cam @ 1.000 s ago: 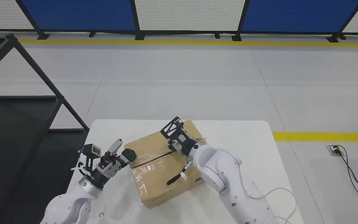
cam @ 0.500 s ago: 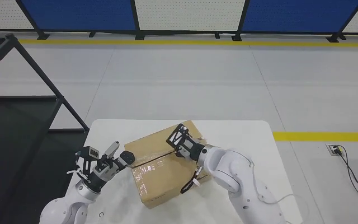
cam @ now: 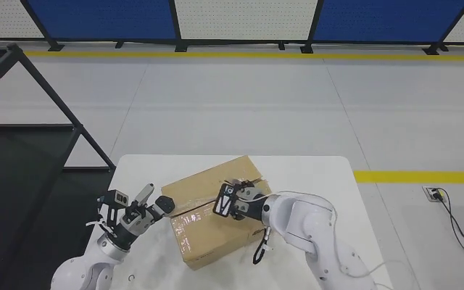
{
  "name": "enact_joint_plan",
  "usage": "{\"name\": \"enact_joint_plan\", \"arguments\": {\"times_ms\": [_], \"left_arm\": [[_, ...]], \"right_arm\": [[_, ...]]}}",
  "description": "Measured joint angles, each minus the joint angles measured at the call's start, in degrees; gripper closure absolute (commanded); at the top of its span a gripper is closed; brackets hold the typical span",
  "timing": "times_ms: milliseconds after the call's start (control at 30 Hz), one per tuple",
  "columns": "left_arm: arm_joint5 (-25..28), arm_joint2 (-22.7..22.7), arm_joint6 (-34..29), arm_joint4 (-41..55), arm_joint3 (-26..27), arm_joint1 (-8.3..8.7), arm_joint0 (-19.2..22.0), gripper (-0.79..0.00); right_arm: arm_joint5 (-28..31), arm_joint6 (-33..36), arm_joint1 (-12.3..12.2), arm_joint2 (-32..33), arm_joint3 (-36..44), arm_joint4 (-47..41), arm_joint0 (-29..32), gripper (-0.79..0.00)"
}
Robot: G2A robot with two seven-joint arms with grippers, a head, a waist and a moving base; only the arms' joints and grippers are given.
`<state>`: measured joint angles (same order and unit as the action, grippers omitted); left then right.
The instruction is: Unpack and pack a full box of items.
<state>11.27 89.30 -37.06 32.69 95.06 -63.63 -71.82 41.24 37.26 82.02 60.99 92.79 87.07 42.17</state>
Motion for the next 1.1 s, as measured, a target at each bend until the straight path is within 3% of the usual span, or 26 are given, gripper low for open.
{"name": "enact_joint_plan", "arguments": {"times_ms": [100,367,400,467,567,633,1100], "left_arm": [[0.04,-0.06,-0.02,0.16,0.19,-0.03,-0.1,-0.785],[0.18,-0.29,-0.06,0.62,0.08,-0.12,0.0,-0.785],[0.15,-0.37,-0.08,0.64,0.05,-0.14,0.06,-0.785],[0.1,-0.51,-0.26,0.69,-0.03,-0.16,0.24,-0.785],[0.13,-0.59,-0.36,0.77,-0.12,-0.19,0.35,-0.785],[0.22,-0.62,-0.44,0.91,-0.11,-0.21,0.35,-0.785],[0.37,-0.66,-0.31,1.06,0.23,-0.31,0.24,-0.785]], "right_arm": [[-2.59,1.91,0.25,-1.05,-1.32,1.88,-1.81,-0.785],[-2.91,1.32,0.21,-1.01,-1.13,2.13,-1.43,-0.785],[-3.0,0.43,0.15,-1.05,-1.07,2.36,-1.08,-0.493],[-2.38,-1.3,0.08,-1.6,-1.48,2.99,-0.96,-0.274],[-1.06,-1.75,0.28,-3.01,-3.31,3.05,-2.39,-0.077],[0.01,-1.67,0.52,-3.95,-5.34,2.3,-4.09,-0.022],[5.02,1.34,1.05,-5.73,-12.64,-2.51,-10.47,0.0]]}}
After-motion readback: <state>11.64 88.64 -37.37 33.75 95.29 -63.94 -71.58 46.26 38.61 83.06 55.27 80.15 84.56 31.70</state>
